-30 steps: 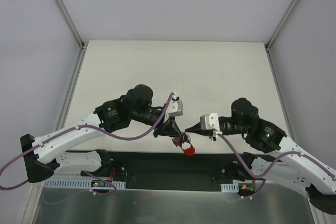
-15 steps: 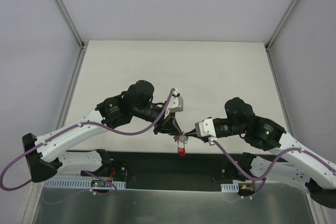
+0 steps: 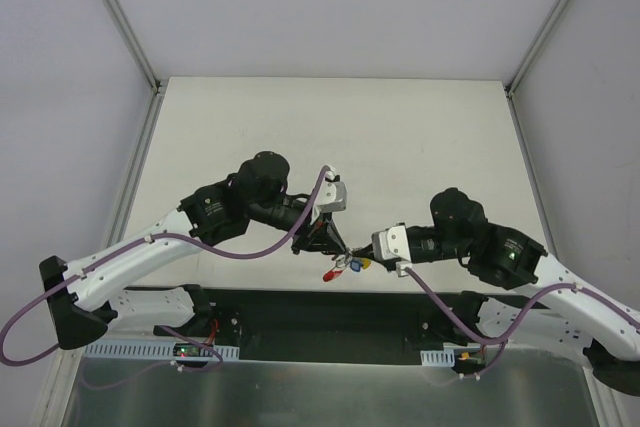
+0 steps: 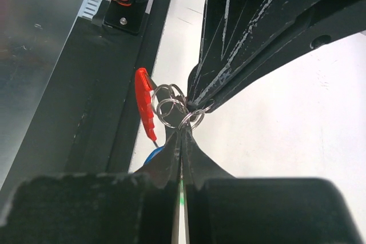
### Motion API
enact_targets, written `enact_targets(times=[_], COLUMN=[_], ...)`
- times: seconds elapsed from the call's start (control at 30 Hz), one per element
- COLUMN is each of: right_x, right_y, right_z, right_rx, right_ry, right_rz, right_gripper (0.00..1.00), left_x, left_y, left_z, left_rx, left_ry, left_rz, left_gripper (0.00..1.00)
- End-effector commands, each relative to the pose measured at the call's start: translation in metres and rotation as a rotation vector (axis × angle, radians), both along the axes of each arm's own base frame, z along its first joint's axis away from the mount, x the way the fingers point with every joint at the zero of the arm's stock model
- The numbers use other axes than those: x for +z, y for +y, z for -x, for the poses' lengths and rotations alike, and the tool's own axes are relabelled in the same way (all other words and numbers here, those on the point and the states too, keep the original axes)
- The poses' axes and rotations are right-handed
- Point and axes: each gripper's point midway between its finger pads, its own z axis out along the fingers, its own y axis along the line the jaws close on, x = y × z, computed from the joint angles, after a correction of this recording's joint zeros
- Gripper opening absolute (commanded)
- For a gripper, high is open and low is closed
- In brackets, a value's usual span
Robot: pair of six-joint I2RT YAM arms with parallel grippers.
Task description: Remove the keys from the keyring
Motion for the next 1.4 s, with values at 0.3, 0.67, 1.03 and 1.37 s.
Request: enact_targets(times=[0.3, 0.67, 1.03, 1.37], right_x=[0.011, 0.012, 0.03, 0.047], right_y=[0.022, 0.022, 0.005, 0.005], right_z=[0.002, -0.013, -0.044, -0.025], right_rx=[-0.001, -0.178, -0.473, -0.353], right_ry=[0.131, 0.256, 0.378, 0.348], right_rz=[-0.074, -0.169, -0.322, -0.374], right_gripper=[0.17, 0.18, 0.2, 0.22], left_x=[0.036, 0.037, 0.043, 0.051], left_y=[0.001, 0.0, -0.001, -0.004], left_z=[0.007, -0.003, -0.016, -0.02], left_rx=[-0.049, 0.019, 0.11, 0.151], left_ry=[-0.075, -0.087, -0.086, -0.064], left_rz=[0.121, 0.115, 0.13, 0.15], left_gripper=[0.0, 0.0, 0.0, 0.0])
